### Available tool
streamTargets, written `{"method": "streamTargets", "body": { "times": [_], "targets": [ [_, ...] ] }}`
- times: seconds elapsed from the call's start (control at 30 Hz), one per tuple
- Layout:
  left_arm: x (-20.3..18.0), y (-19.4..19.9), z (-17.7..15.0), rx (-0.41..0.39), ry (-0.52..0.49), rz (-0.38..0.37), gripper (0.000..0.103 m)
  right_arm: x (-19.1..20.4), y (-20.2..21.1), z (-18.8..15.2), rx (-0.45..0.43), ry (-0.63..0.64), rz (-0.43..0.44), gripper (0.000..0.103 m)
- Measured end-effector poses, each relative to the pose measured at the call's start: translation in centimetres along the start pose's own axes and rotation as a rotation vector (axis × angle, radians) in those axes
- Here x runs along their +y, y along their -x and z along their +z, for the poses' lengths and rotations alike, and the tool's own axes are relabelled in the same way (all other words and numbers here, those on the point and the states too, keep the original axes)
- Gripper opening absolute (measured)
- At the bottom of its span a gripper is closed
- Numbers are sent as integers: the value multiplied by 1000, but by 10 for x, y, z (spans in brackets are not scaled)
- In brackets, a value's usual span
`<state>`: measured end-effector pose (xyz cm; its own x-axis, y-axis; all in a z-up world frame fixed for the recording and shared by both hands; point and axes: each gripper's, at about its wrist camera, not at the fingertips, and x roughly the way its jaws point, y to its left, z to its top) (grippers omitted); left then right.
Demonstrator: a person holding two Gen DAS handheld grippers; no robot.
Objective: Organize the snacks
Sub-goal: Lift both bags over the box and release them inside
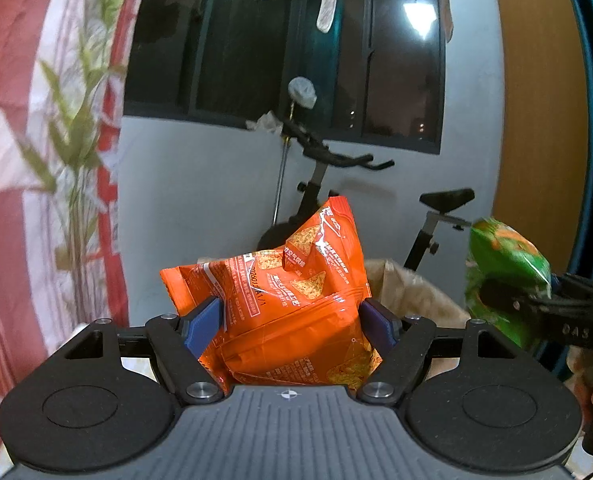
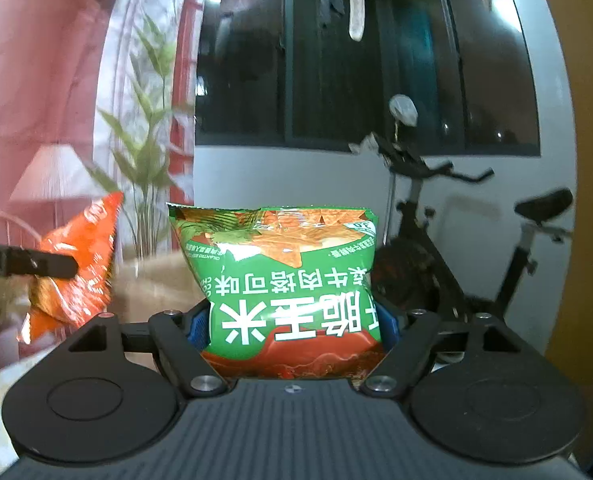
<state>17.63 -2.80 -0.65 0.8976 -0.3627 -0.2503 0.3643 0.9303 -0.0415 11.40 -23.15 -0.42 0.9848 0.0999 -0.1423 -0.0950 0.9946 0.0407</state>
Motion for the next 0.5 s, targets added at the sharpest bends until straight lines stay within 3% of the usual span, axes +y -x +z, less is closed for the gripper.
{"method": "streamTargets", "body": {
  "times": [0.1,0.23,0.5],
  "targets": [
    [2,-22,11,-5,3,18,78,-1,-25,20,-18,-10,12,78],
    [6,-55,26,18,61,30,78,11,-63,33,-9,78,-3,78],
    [7,-91,36,35,66,22,78,19,-121,28,59,94,-14,78]
  ]
}}
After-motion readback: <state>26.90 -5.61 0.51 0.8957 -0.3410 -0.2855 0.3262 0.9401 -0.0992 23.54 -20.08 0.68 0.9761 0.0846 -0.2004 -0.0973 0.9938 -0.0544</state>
